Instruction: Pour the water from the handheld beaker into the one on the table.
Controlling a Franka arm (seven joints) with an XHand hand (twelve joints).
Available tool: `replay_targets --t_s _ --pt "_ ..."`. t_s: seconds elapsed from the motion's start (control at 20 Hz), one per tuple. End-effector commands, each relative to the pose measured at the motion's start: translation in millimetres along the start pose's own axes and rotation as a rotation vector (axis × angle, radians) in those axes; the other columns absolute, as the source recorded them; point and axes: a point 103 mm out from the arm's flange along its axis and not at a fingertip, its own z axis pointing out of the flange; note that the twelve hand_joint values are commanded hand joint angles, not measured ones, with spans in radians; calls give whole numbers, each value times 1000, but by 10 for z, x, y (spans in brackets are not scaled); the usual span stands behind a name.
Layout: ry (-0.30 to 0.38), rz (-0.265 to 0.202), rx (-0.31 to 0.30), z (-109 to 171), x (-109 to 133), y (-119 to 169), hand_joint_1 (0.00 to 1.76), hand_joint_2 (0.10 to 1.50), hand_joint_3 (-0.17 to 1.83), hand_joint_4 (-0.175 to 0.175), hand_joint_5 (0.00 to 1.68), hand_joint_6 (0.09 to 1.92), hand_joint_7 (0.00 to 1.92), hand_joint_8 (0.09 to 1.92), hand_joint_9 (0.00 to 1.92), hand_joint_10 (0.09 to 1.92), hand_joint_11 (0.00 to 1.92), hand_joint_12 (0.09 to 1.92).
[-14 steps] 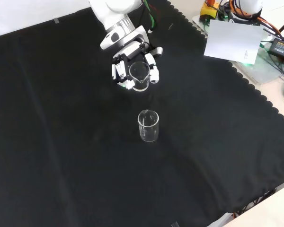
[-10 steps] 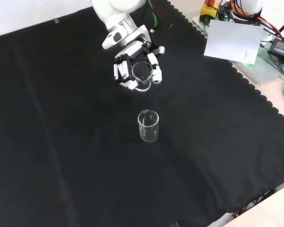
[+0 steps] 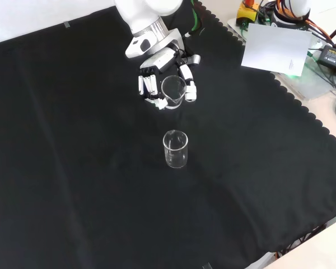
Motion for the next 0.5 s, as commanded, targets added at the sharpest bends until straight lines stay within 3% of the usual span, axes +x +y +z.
replay_targets --t_s 0.05,0.25,0.5 --pt "-153 51 42 -66 103 122 1156 677 508 175 1480 207 1753 87 1636 87 911 1040" --pt "-220 80 67 -85 138 228 1157 677 509 175 1481 206 1755 87 1639 87 915 1045" --pt "-257 98 71 -117 151 352 1157 675 511 175 1482 205 1760 87 1646 87 924 1050"
